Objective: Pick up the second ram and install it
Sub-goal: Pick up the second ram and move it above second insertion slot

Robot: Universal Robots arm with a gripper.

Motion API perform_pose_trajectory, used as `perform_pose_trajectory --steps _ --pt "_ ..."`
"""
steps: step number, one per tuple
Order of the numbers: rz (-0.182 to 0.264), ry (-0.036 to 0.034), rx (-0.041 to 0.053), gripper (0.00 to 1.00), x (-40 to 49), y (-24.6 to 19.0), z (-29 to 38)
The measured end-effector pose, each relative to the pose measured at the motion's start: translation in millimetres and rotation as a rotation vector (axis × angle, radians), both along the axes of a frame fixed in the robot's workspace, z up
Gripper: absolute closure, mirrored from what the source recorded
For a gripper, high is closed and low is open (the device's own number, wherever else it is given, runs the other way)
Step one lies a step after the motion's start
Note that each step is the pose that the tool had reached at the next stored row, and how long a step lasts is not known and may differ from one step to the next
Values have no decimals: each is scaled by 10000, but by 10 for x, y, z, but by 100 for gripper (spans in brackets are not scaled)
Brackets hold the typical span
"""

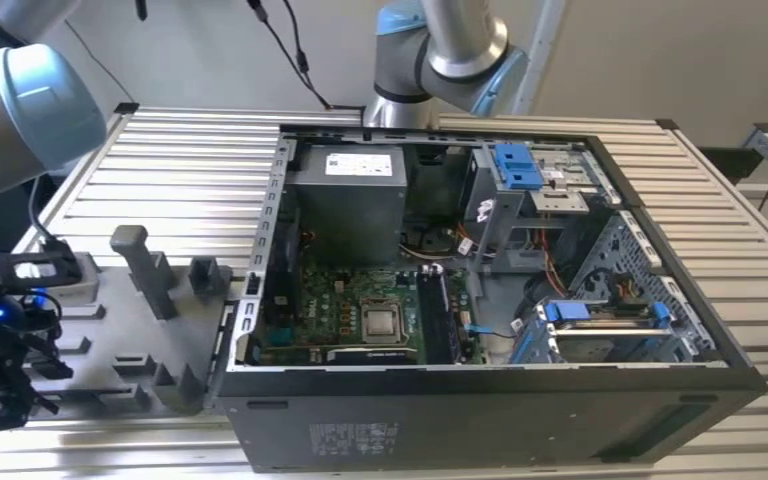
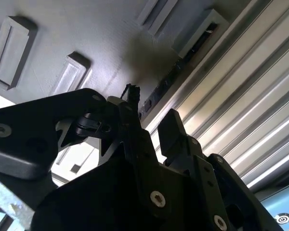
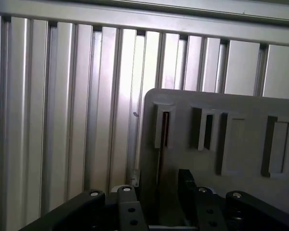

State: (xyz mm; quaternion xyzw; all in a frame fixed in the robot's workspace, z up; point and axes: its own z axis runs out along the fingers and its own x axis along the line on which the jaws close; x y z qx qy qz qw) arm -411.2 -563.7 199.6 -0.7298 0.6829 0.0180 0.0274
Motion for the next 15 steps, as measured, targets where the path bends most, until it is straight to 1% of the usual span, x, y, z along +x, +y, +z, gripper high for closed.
perform_pose_trajectory --steps 7,9,12,15 --pt "2 0 0 56 -1 6 -34" --pt "0 0 0 56 -2 17 -36" --pt "1 0 1 56 -1 50 -37" --pt "0 1 -1 56 -17 51 -37"
